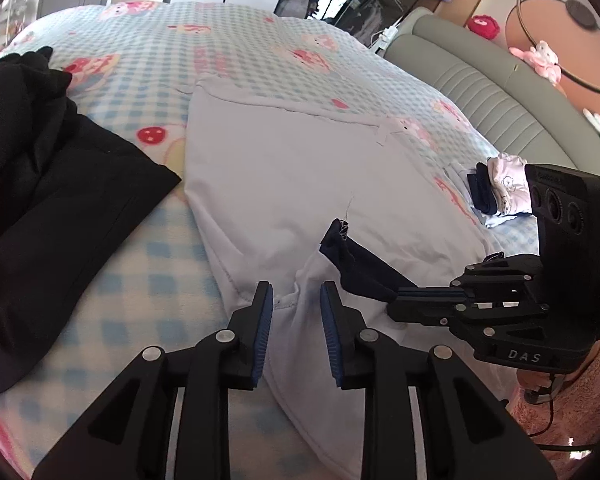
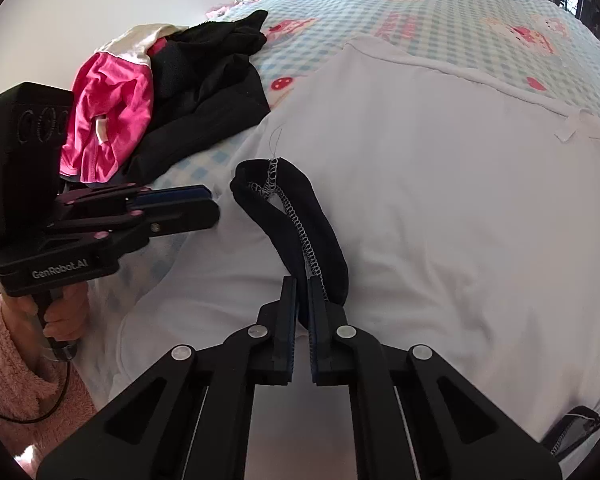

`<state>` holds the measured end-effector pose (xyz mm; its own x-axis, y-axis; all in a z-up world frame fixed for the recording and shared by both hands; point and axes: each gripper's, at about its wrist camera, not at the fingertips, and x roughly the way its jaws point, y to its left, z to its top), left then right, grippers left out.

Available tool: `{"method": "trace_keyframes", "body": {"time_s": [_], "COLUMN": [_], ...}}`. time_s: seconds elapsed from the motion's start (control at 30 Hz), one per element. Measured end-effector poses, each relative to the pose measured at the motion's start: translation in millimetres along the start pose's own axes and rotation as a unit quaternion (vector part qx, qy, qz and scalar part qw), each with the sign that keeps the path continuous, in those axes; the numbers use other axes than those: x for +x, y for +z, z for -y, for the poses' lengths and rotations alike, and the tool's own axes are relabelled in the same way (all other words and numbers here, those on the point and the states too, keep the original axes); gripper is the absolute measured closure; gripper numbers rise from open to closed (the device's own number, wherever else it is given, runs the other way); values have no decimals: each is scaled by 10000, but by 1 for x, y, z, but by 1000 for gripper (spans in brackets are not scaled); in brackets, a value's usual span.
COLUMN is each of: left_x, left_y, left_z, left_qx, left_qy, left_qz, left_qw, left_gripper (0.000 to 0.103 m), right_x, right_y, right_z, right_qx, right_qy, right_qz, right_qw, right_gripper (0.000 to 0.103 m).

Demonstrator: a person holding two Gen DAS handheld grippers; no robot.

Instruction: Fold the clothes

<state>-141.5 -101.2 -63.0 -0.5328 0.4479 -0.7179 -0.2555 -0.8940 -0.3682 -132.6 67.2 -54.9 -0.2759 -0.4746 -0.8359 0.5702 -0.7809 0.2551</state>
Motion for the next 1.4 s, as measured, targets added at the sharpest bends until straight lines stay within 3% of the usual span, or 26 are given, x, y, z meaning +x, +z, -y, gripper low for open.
{"method": "trace_keyframes", "body": {"time_s": [0.13,0.3,0.43,0.5,0.6,0.7,0.83,0.97,1.03,1.17,1.3,1.4], "left_x": [16,16,-11,-18,-26,-30,-30,-62,-69,-58,-44,-57], "left_y": [9,16,0,-13,-33,-51,-68,-78,-85,-99,-111,-116], "left_z": [3,-6,1,12,29,45,49,54,64,82,89,77], "left_qx": [35,-245,-270,-224,-118,-44,-133,-416,-286,-129,-89,-384], "left_qy": [341,484,375,240,148,288,875,590,689,906,1516,1804], "left_qz": [-69,30,180,94,-64,-181,-467,8,139,-43,-277,-145], "left_qw": [9994,9985,9988,9994,9998,9994,9950,9974,9971,9958,9880,9827], "left_gripper": [74,74,74,74,74,72,68,67,63,57,57,63], "right_x": [-5,1,-16,-27,-31,-30,-29,-41,-49,-58,-57,-55], "right_y": [-5,-5,-7,-9,-14,-24,-43,-64,-75,-96,-115,-124], "right_z": [-3,10,17,14,3,-6,-17,-31,-32,-26,-26,-30], "right_qx": [-95,60,394,451,449,513,716,732,804,1168,1332,1296], "right_qy": [-279,-798,-450,-153,6,97,279,259,227,65,69,11], "right_qz": [53,36,377,511,474,403,321,276,296,259,181,115], "right_qw": [9996,9968,9975,9976,9979,9978,9965,9966,9961,9928,9909,9915], "right_gripper": [101,101,98,84,83,83,83,83,82,82,82,82]}}
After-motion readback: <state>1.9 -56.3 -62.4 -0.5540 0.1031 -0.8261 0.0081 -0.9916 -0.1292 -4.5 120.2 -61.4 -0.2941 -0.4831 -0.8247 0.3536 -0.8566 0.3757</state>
